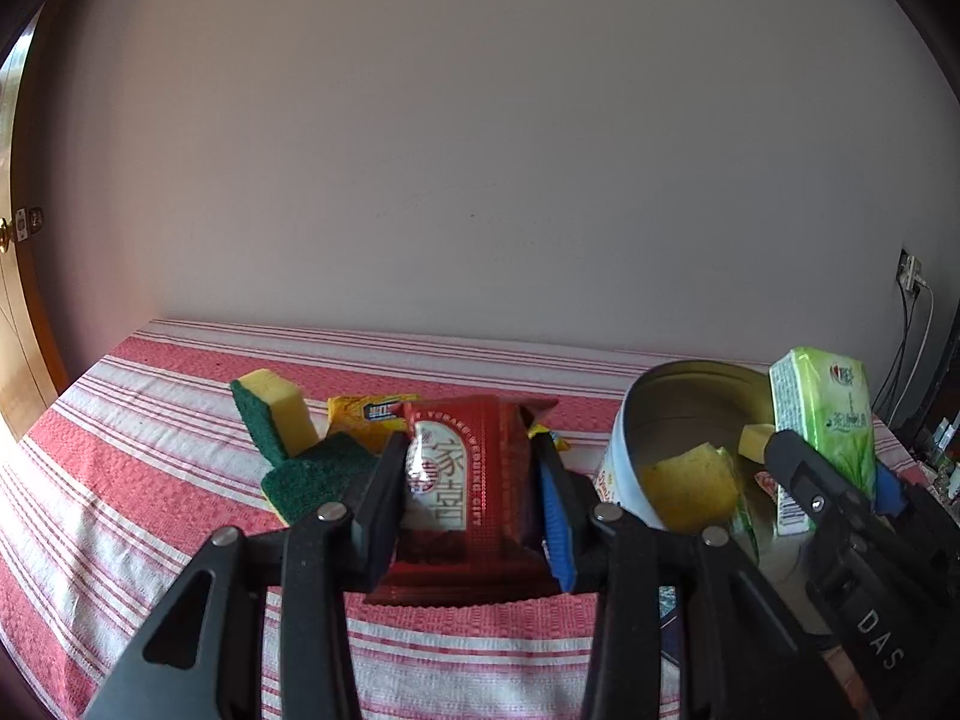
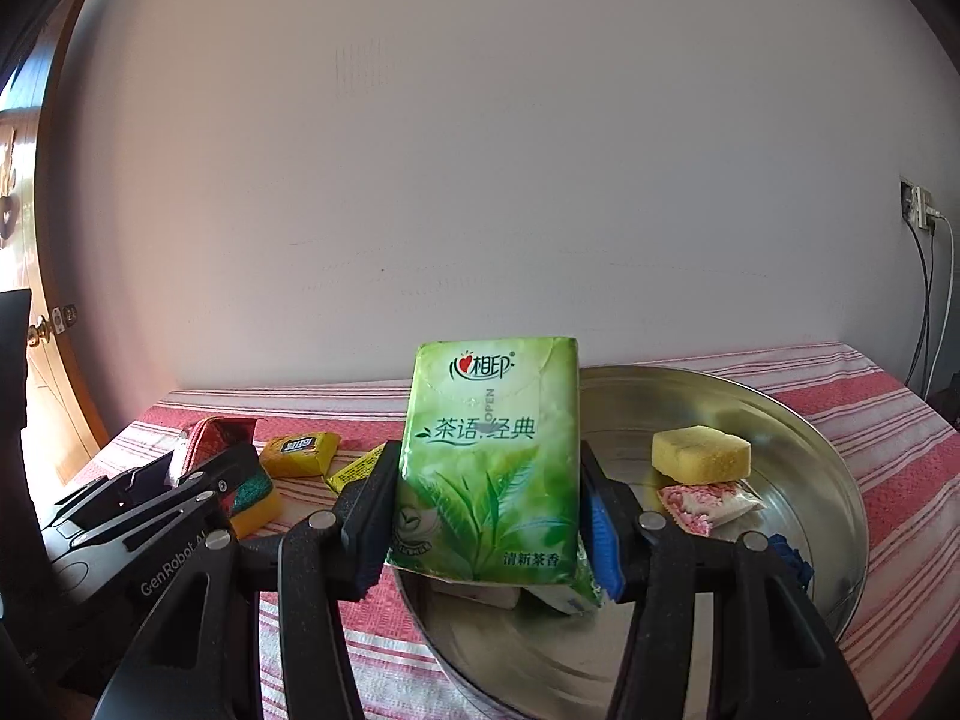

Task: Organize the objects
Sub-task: 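Carry the red packet and tissue pack with both tools over the tin, then open both tools to drop the red packet and tissue pack into the tin, then move both tools back toward the scrub sponges and yellow packets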

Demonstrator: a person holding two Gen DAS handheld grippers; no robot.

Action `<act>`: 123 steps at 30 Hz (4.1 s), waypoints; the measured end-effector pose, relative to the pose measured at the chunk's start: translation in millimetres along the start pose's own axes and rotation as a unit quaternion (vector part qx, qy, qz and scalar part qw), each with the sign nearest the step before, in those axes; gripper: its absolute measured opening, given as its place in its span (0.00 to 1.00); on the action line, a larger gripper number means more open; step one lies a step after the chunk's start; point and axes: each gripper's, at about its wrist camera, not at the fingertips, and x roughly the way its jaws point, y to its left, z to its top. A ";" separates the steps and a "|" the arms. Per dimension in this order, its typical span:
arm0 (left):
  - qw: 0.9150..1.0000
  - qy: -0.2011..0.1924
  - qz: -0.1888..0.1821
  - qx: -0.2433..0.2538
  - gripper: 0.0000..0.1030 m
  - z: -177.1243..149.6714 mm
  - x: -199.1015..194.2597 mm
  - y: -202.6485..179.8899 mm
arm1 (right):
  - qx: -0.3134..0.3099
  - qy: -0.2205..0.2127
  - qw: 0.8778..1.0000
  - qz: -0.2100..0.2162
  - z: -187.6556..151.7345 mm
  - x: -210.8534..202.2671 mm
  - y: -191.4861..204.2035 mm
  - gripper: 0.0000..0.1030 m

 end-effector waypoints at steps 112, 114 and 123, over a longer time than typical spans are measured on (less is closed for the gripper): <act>0.997 -0.026 0.060 0.041 0.96 -20.6 19.8 -49.2 | 0.021 -0.076 0.989 -0.125 -3.3 8.6 -116.2 0.78; 0.997 -0.025 0.062 0.044 0.96 -21.9 19.9 -49.6 | 0.023 -0.077 0.989 -0.126 -3.6 8.4 -116.9 0.78; 0.997 -0.020 0.061 0.042 0.96 -22.7 21.4 -40.9 | 0.021 -0.069 0.991 -0.113 -6.2 7.9 -103.6 0.78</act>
